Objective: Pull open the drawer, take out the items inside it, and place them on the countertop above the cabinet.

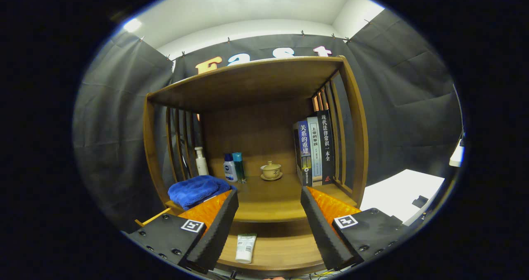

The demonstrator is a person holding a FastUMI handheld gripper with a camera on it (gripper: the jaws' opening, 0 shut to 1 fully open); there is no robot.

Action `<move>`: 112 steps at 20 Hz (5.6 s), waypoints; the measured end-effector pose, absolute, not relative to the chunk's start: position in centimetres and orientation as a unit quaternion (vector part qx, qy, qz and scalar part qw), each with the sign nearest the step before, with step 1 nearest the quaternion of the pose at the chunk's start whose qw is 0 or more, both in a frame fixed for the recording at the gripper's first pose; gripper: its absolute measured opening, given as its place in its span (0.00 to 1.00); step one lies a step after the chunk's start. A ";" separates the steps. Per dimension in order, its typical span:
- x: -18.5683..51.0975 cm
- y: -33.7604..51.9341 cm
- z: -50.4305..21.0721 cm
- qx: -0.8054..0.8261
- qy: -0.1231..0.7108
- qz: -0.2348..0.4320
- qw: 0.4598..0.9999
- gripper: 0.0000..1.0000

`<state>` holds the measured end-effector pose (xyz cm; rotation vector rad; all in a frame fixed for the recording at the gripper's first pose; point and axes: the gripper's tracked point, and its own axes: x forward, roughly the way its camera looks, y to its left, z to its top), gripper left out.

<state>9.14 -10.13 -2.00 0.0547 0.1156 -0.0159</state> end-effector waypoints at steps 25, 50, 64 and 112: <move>7.9 0.6 -25.6 0.022 0.594 0.054 0.802 0.90; 6.9 -3.2 -14.0 -0.004 0.622 0.063 0.781 0.44; 18.7 -4.9 -7.1 0.088 0.466 0.019 0.880 0.44; 0.9 -3.9 -0.6 -0.016 0.128 -0.010 0.992 0.98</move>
